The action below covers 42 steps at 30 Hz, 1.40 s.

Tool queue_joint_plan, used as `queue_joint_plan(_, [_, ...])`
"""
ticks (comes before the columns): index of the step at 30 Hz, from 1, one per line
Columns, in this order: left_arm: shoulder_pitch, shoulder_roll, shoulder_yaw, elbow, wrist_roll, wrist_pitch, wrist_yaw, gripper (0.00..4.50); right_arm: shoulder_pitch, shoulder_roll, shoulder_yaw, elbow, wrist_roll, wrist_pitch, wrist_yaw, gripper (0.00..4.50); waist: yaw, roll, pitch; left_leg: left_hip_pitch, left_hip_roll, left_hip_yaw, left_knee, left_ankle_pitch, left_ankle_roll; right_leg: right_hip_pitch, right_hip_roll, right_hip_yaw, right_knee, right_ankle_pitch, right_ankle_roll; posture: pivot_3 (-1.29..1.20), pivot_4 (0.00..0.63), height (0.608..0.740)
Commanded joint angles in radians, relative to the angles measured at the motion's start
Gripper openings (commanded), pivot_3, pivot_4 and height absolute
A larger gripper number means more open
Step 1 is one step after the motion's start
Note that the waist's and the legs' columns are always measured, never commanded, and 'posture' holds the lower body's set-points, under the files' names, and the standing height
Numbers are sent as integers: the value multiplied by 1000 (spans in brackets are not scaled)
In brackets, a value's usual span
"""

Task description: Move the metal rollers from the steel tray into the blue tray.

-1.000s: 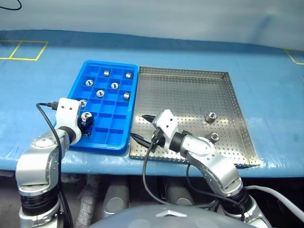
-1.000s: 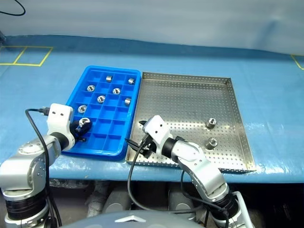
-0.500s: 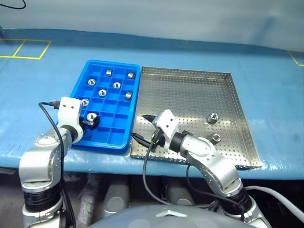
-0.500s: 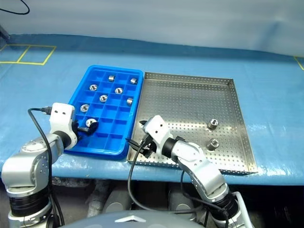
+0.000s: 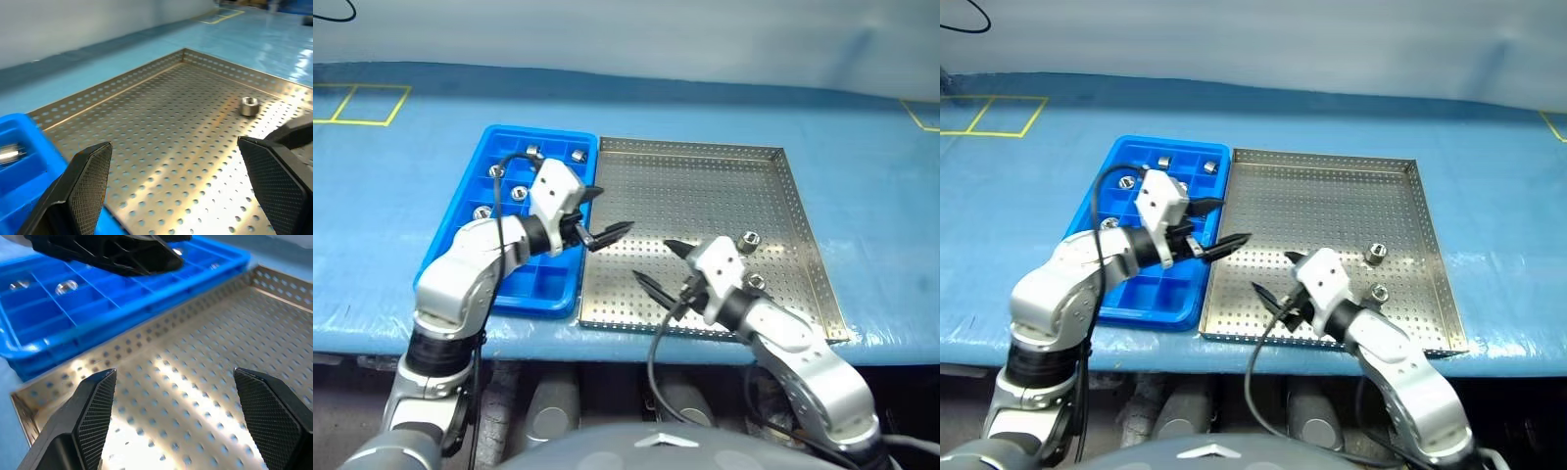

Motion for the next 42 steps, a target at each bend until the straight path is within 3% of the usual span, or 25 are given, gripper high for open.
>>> queue_joint_plan(1, [-68, -7, -101, 105, 16, -83, -98, 4484, 91, -18, -64, -87, 16, -4, -10, 4050, -14, 0, 0, 0, 0, 0, 0, 0, 0, 0, 0, 0, 0, 0, 0, -106, 150, 740])
queue_joint_plan(9, [-176, -63, -228, 310, 71, -208, -206, 4484, 215, 25, -91, -125, -7, 1, -97, 4050, -82, 1, -1, 1, 1, 1, 1, 0, 0, 0, 1, 2, 1, 0, 0, -224, 150, 740])
queue_joint_plan(17, [-170, -41, -222, 296, 77, -236, -243, 4484, 76, 127, -22, -54, -10, 197, -220, 4050, -130, 1, -1, 1, 1, 3, 1, 0, 0, -1, 1, 5, 2, 1, 1, -223, 150, 740])
queue_joint_plan(27, [-110, 12, -187, 204, 69, -209, -222, 4484, -110, 201, -93, -19, 100, 488, -228, 4050, -117, 2, -1, 0, 1, 2, 0, 0, 1, -2, 1, 5, 1, 1, 1, -140, 150, 740])
queue_joint_plan(39, [-58, 54, -203, 128, 70, -193, -227, 4484, -167, 201, -137, -9, 162, 704, -222, 4050, -99, 2, -1, 1, 1, 3, 0, 0, 1, -2, 1, 5, 2, 1, 1, -123, 150, 740])
queue_joint_plan(42, [-55, 54, -205, 121, 71, -190, -226, 4500, -167, 205, -127, 4, 150, 690, -235, 3500, -100, 2, -1, 1, 1, 3, 0, 0, 1, -2, 1, 5, 1, 1, 1, -123, 150, 740])
